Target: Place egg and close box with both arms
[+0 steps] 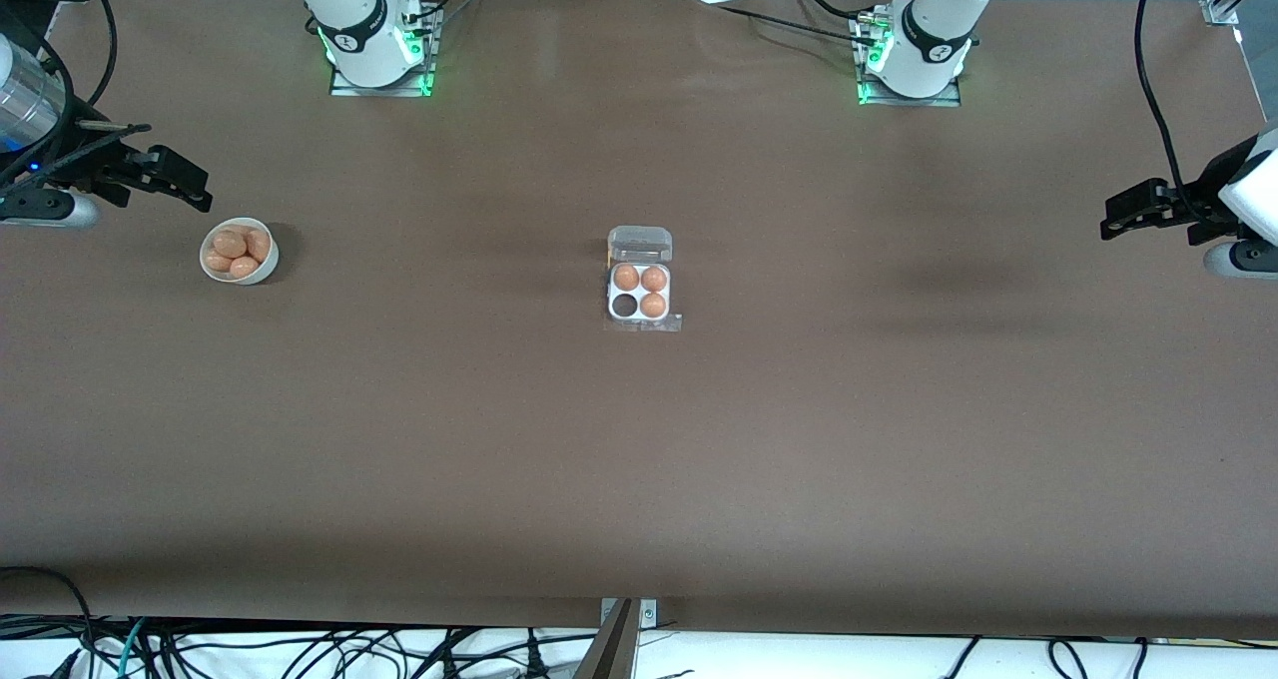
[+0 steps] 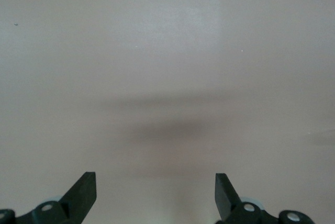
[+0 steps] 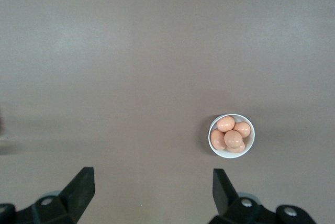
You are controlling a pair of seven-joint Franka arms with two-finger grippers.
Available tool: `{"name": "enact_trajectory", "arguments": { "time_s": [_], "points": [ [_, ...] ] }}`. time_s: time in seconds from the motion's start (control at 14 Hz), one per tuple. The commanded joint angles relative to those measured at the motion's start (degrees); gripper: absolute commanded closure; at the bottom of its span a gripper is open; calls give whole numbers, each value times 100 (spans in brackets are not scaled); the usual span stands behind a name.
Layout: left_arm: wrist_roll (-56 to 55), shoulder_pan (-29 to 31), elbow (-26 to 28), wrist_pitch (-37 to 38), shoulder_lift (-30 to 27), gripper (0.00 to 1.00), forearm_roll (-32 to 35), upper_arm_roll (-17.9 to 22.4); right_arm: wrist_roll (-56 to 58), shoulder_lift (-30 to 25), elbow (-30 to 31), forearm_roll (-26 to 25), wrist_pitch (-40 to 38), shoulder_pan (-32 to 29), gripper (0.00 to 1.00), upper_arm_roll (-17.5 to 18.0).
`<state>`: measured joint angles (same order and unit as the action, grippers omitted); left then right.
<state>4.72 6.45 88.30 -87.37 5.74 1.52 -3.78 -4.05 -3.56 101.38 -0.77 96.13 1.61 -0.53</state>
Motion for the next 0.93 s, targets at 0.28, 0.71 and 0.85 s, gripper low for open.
{"name": "enact_trajectory", "arguments": {
  "time_s": [0.28,0.71,0.85],
  "points": [
    [90,31,-164,97,15,0,85,-26,343,214,-75,-2,-349,-73,0,-52],
    [82,31,-181,97,-11,0,76,-35,344,785,-93,-46,-297,-169,0,-290],
    [82,31,-181,97,-20,0,85,-35,318,1093,12,-81,-331,-187,0,-308]
  ]
}}
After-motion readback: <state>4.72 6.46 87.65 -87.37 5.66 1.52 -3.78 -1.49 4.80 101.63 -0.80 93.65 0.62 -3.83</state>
